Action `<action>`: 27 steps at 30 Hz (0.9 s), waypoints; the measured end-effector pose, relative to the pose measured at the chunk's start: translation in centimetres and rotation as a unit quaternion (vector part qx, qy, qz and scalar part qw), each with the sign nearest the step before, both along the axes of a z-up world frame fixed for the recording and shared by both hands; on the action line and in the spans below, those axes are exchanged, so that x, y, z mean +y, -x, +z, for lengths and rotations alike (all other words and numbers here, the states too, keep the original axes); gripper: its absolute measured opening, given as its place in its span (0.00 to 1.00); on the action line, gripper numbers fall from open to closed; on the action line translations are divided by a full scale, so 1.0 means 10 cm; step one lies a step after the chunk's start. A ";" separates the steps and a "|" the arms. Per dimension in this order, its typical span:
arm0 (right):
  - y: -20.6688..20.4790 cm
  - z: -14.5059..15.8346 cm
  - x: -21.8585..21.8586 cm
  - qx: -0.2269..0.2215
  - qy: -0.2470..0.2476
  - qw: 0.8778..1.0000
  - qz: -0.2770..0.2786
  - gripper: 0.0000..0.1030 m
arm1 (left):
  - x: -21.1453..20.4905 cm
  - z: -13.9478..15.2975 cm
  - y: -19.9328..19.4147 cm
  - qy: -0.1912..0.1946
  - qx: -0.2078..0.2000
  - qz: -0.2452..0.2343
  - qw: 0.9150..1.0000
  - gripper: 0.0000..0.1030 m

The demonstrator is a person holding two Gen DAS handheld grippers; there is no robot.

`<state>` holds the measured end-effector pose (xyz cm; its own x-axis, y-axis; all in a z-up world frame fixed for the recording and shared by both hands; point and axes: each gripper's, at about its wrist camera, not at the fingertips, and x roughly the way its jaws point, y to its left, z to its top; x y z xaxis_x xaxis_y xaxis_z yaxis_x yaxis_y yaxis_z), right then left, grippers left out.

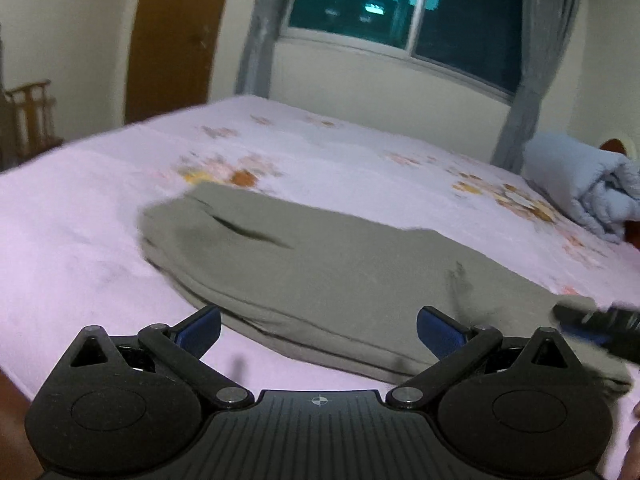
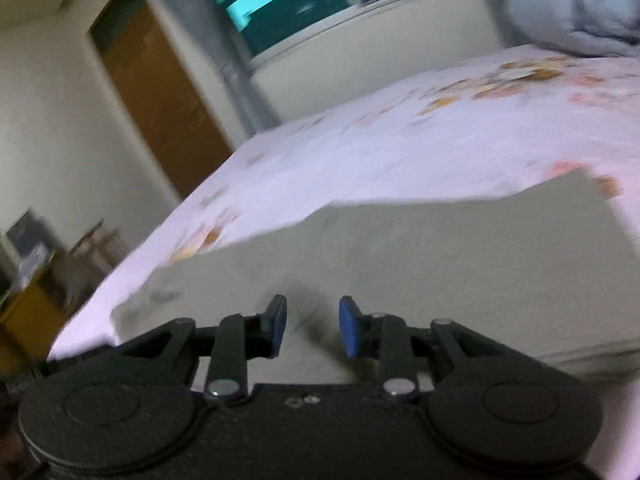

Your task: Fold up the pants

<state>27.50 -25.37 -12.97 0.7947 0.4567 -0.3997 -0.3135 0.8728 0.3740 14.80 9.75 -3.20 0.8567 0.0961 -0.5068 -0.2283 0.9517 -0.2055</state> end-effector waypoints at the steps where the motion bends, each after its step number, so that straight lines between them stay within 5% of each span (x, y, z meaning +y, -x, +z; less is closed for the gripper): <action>1: 0.00 0.06 -0.15 -0.007 0.000 1.000 -0.014 0.22 | -0.10 -0.03 -0.05 0.008 -0.001 -0.016 1.000 1.00; 10: 0.32 0.24 -1.14 -0.030 -0.054 0.993 -0.099 0.28 | -0.99 -0.18 -0.52 0.018 0.011 -0.119 0.993 1.00; 17: 0.48 -0.12 -1.74 0.008 -0.130 0.976 -0.176 0.37 | -1.03 -0.39 -0.98 0.148 0.048 -0.109 0.982 0.98; 18: 0.49 -0.12 -1.80 0.005 -0.142 0.973 -0.181 0.39 | -1.04 -0.47 -1.04 0.172 0.059 -0.104 0.978 0.94; 20: 0.40 -0.13 -1.83 0.009 -0.152 0.972 -0.182 0.49 | -1.04 -0.58 -1.13 0.195 0.076 -0.092 0.973 0.53; 22: 0.36 -0.16 -1.84 0.019 -0.171 0.973 -0.154 0.51 | -1.02 -0.65 -1.15 0.195 0.086 -0.089 0.973 0.23; 25: 0.27 -0.20 -1.82 0.063 -0.212 0.968 -0.115 0.67 | -0.94 -0.73 -1.14 0.215 0.084 -0.106 0.967 0.22; 27: 0.25 -0.31 -1.85 0.095 -0.280 0.951 -0.094 0.67 | -0.95 -0.76 -1.13 0.211 0.085 -0.112 0.967 0.22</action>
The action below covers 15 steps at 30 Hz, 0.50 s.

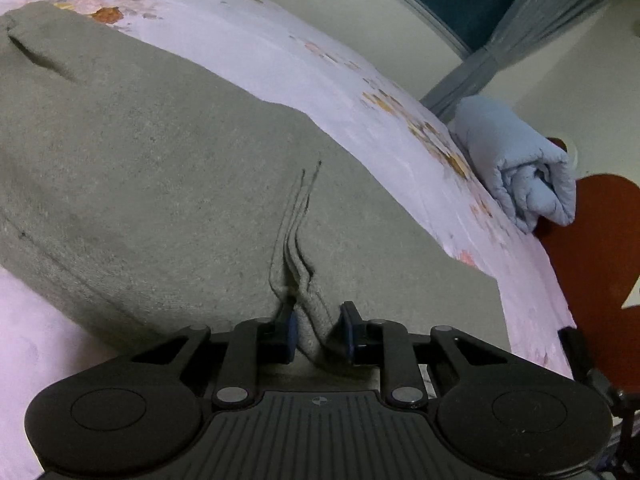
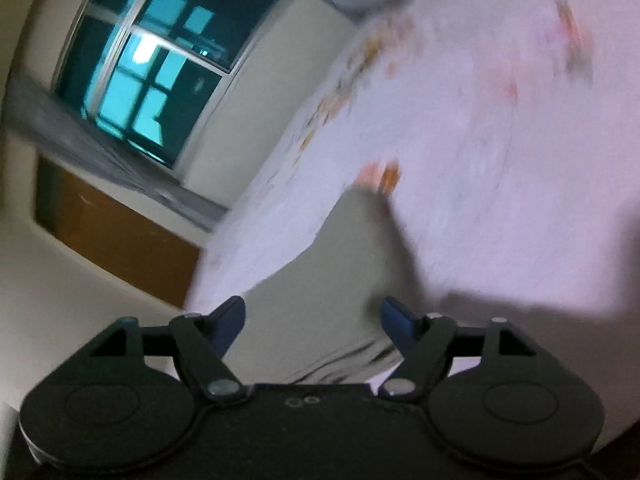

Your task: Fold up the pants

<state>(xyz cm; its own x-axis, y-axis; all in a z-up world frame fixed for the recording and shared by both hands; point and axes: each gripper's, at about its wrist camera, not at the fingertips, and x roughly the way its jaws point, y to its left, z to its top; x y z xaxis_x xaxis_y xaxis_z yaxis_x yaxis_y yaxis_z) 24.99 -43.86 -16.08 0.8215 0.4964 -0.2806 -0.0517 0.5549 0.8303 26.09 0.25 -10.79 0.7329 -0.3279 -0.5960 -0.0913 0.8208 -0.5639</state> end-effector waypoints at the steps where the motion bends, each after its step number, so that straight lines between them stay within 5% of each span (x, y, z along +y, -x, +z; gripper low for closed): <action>1: 0.03 -0.04 0.00 0.009 -0.024 1.000 0.002 0.67 | -0.01 -0.01 -0.01 0.000 0.000 0.000 1.000 0.22; 6: 0.06 -0.21 -0.04 0.043 -0.090 0.995 -0.010 0.67 | -0.01 0.03 -0.05 0.002 -0.001 0.000 1.000 0.22; 15: -0.14 -0.40 0.06 0.064 -0.120 0.990 -0.035 0.67 | 0.02 0.03 0.01 0.016 -0.007 0.008 1.000 0.22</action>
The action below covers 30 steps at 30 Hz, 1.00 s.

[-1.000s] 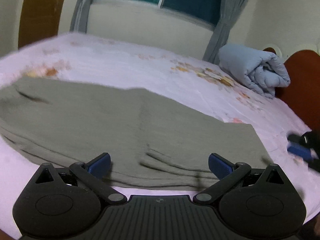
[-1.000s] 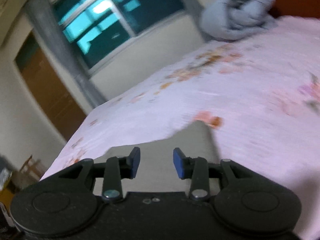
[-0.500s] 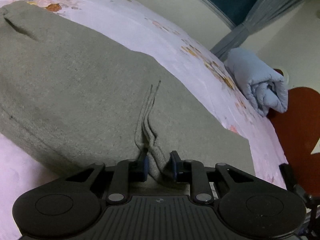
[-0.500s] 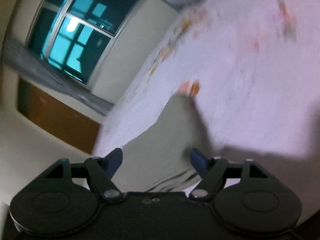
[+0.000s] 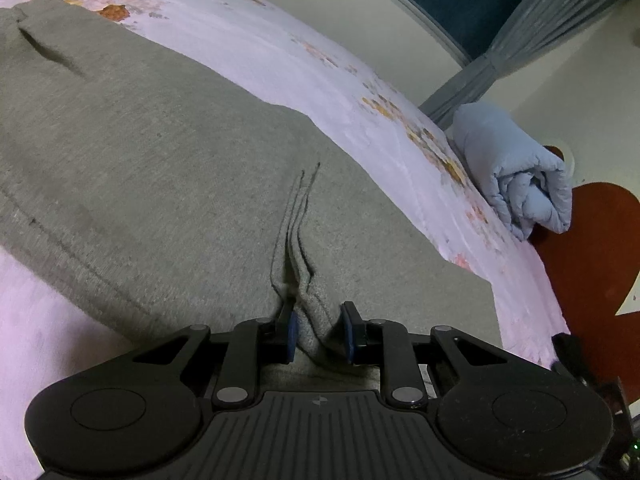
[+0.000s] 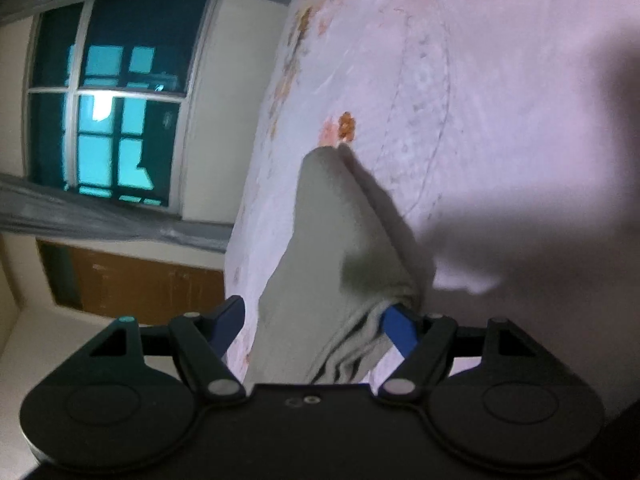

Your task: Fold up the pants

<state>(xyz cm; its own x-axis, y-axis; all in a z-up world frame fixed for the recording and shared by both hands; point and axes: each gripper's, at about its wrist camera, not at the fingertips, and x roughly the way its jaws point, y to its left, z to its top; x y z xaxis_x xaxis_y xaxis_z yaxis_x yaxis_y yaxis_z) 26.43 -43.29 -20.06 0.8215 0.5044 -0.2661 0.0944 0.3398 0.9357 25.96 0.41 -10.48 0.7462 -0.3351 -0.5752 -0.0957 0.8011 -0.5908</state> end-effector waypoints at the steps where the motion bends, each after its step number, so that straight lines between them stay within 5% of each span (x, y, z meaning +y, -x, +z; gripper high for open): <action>1: -0.04 -0.01 0.03 -0.003 0.003 1.000 0.000 0.67 | 0.00 0.00 0.01 -0.003 -0.001 0.000 1.000 0.22; 6: -0.19 0.01 0.10 -0.012 -0.038 0.999 -0.002 0.81 | 0.01 -0.02 0.03 -0.007 -0.003 0.001 1.000 0.22; 7: -0.20 -0.01 0.09 -0.009 -0.044 0.999 -0.013 0.72 | 0.00 -0.02 0.03 -0.008 -0.003 -0.002 1.000 0.22; 8: -0.14 -0.01 0.05 -0.008 -0.036 0.998 -0.056 0.44 | -0.01 -0.02 0.03 -0.008 -0.004 -0.007 1.000 0.23; 9: -0.09 -0.08 -0.01 -0.011 -0.062 0.994 -0.088 0.37 | -0.03 -0.02 0.04 -0.009 -0.005 -0.010 1.000 0.23; 13: -0.06 -0.26 0.03 0.002 -0.060 0.991 -0.116 0.35 | -0.04 -0.03 0.03 -0.015 -0.002 -0.007 1.000 0.23; 22: 0.10 -0.13 -0.15 0.019 -0.035 0.997 -0.068 0.35 | 0.03 -0.05 0.03 -0.010 -0.008 -0.017 1.000 0.24; 24: 0.23 -0.01 -0.17 0.013 -0.007 0.998 -0.068 0.37 | 0.03 -0.05 0.03 -0.010 -0.008 -0.016 1.000 0.24; 26: 0.42 0.19 -0.19 -0.016 0.038 0.995 -0.095 0.72 | 0.05 -0.05 0.04 -0.004 -0.008 -0.015 1.000 0.25; 30: 0.41 0.39 -0.23 -0.066 0.033 0.993 -0.097 0.79 | 0.09 -0.09 0.05 0.003 -0.011 -0.020 1.000 0.25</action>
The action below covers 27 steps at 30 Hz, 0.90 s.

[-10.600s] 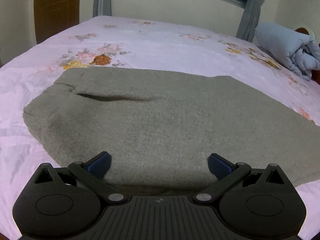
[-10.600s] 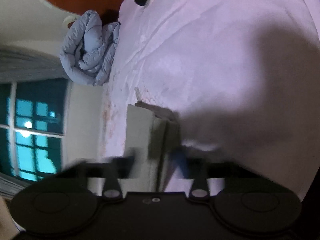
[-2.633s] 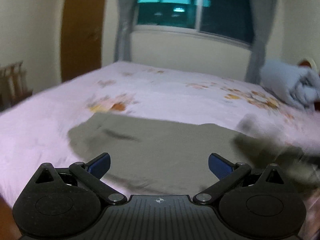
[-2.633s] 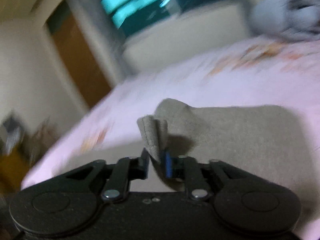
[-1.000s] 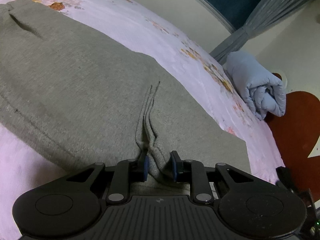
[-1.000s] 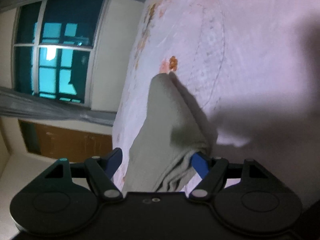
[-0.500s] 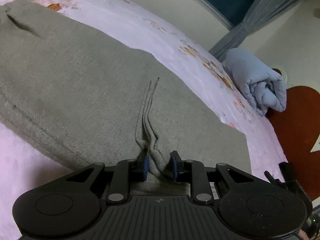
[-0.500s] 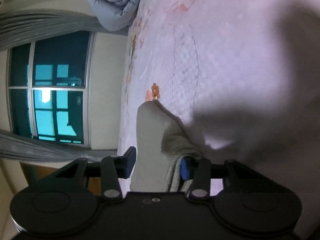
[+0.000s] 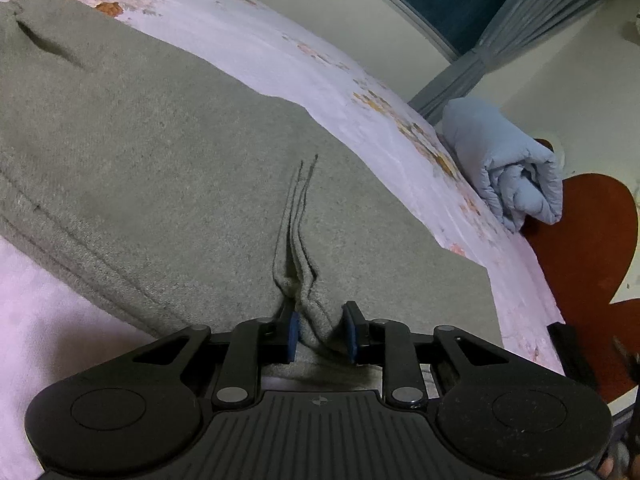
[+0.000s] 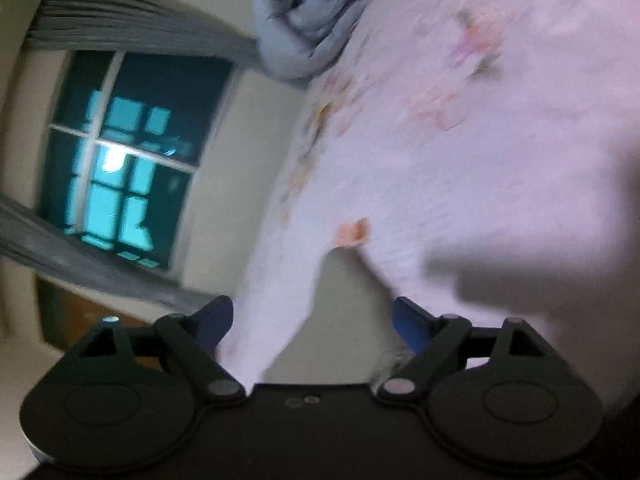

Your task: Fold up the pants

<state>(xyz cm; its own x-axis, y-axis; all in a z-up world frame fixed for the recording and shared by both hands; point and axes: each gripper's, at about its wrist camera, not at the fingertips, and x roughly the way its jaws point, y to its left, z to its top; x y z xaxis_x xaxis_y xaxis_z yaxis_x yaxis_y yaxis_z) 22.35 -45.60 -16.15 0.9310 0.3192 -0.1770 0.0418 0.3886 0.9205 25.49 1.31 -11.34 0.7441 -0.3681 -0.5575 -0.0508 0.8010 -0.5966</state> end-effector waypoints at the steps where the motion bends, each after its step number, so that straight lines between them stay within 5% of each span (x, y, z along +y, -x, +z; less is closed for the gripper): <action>1: -0.09 0.00 0.03 -0.001 -0.009 1.000 0.012 0.79 | 0.00 0.00 0.00 0.001 0.000 0.000 1.000 0.25; 6: -0.48 -0.30 0.24 0.043 -0.066 0.994 0.076 0.75 | 0.05 -0.04 -0.01 0.007 0.000 -0.005 1.000 0.25; 8: -0.47 -0.55 0.20 0.091 -0.069 0.992 0.054 0.32 | 0.07 -0.06 -0.02 0.012 0.000 -0.008 1.000 0.25; 10: -0.43 -0.76 0.06 0.106 -0.136 0.984 0.038 0.21 | 0.09 -0.06 -0.02 0.011 0.000 -0.011 1.000 0.26; 14: -0.34 -0.39 0.12 0.059 -0.066 0.993 0.071 0.48 | 0.10 -0.06 -0.02 0.009 -0.003 -0.012 1.000 0.26; 15: -0.32 -0.33 0.15 0.042 -0.062 0.994 0.084 0.54 | 0.10 -0.06 -0.01 0.008 -0.004 -0.012 1.000 0.26; 16: -0.32 -0.30 0.20 0.032 -0.064 0.992 0.100 0.72 | 0.10 -0.07 -0.01 0.008 -0.005 -0.011 1.000 0.26; 17: -0.35 -0.28 0.26 0.029 -0.062 0.991 0.117 0.74 | 0.10 -0.07 -0.01 0.008 -0.005 -0.011 1.000 0.26; 21: -0.51 -0.43 0.47 0.061 -0.040 0.985 0.159 0.67 | 0.11 -0.07 -0.01 0.013 0.000 -0.017 1.000 0.26; 23: -0.57 -0.57 0.45 0.094 -0.038 0.986 0.135 0.37 | 0.13 -0.08 -0.01 0.016 0.000 -0.020 1.000 0.26; 27: -0.55 -0.49 0.40 0.106 -0.039 0.983 0.145 0.38 | 0.15 -0.04 0.03 0.015 -0.001 -0.021 1.000 0.26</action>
